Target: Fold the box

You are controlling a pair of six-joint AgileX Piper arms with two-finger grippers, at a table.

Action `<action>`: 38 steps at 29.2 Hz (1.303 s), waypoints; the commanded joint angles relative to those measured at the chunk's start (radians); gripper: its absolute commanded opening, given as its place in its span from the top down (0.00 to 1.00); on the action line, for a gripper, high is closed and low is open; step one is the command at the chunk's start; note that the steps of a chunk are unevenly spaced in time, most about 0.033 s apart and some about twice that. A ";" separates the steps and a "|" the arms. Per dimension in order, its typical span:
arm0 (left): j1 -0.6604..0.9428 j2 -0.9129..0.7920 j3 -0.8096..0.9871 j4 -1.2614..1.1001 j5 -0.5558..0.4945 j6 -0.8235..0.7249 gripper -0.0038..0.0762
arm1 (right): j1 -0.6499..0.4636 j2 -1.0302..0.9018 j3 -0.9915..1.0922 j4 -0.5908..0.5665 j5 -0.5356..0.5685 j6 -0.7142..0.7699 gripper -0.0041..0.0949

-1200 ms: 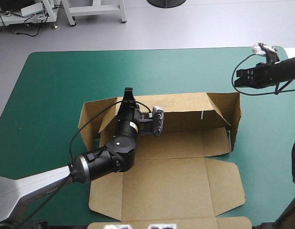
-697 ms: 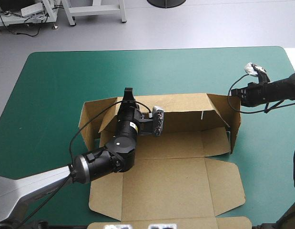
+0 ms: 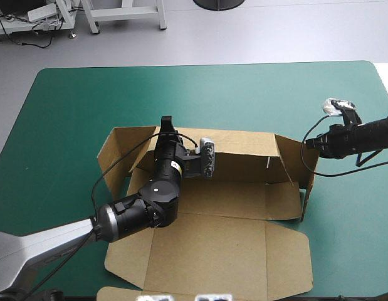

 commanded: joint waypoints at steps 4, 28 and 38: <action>-0.006 -0.032 -0.015 0.154 0.025 -0.280 0.96 | -0.001 -0.049 -0.009 0.062 0.067 -0.005 0.98; -0.006 -0.034 -0.015 0.229 0.089 -0.384 0.96 | 0.001 -0.156 -0.009 0.077 0.067 0.057 0.98; -0.006 -0.034 -0.015 0.237 0.089 -0.397 0.96 | 0.001 -0.228 -0.007 0.071 0.065 0.076 0.98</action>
